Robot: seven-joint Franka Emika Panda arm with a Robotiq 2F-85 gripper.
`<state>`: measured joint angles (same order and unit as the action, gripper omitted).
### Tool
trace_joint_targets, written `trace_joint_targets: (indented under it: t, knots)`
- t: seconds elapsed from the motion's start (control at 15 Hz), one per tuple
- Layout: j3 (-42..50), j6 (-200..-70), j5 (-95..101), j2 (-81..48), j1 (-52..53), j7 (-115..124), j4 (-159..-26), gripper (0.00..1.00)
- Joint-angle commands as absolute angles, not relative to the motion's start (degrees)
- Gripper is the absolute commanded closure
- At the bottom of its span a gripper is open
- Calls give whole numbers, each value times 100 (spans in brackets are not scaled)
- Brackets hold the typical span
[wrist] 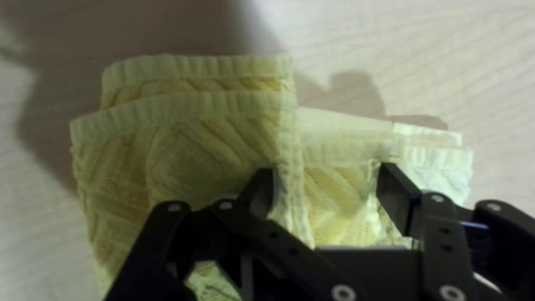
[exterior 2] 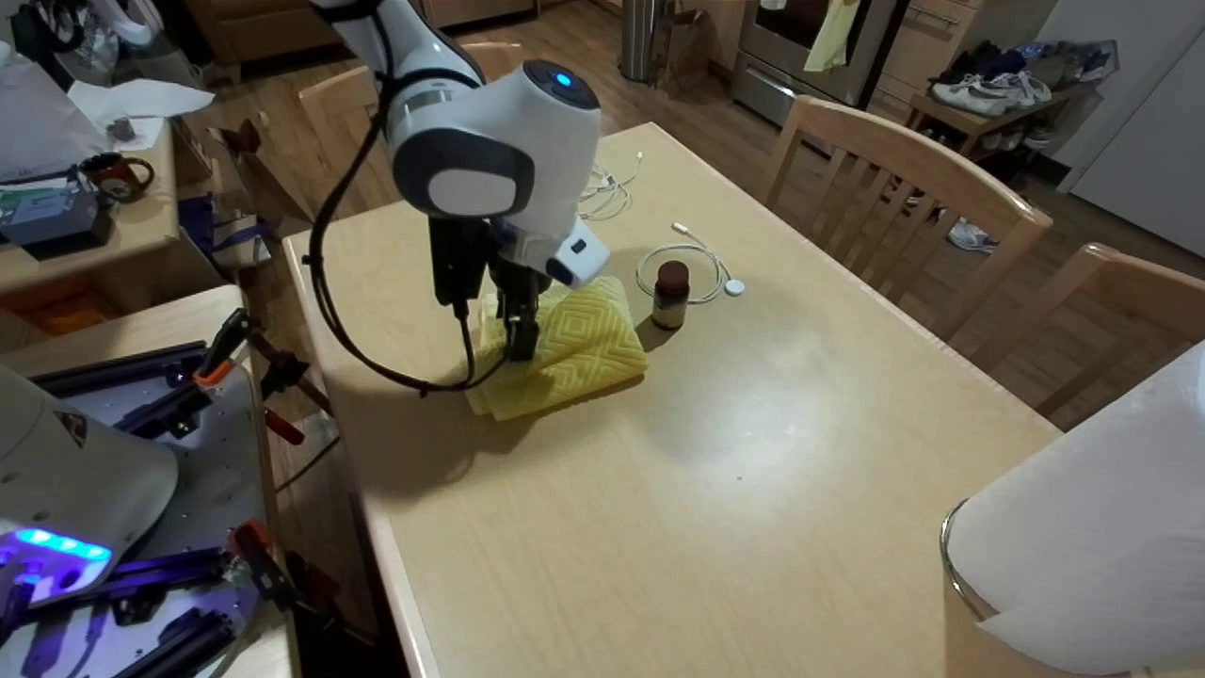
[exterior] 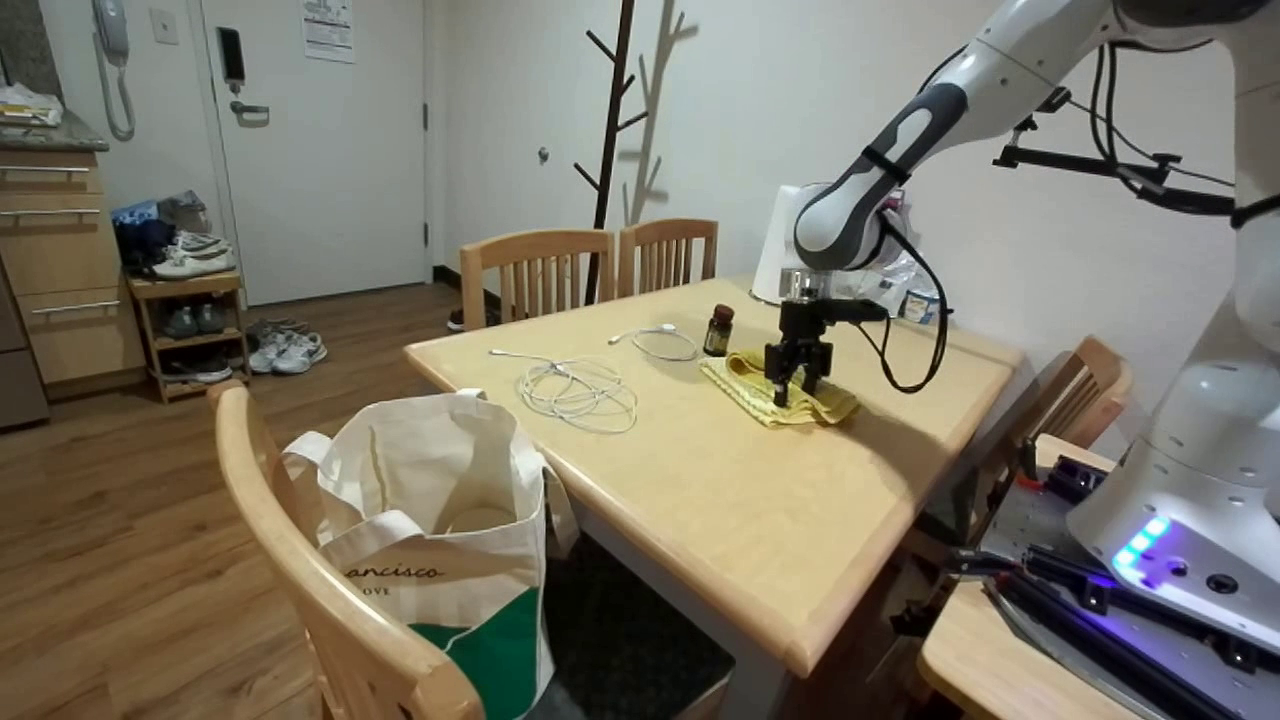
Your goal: Use the yellow towel to wipe the table
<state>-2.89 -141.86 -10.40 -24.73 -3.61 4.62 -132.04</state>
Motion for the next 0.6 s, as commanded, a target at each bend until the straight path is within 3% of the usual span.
trace_joint_targets:
  t: [0.0, 0.4, 0.53]
  knots:
    - [-197, -13936, -708, -1857, 66, 606, -13463, 2]
    - [27, -12886, 191, -915, 352, 862, -13832, 0]
    - [22, -13284, 503, -468, 298, 633, -14228, 0]
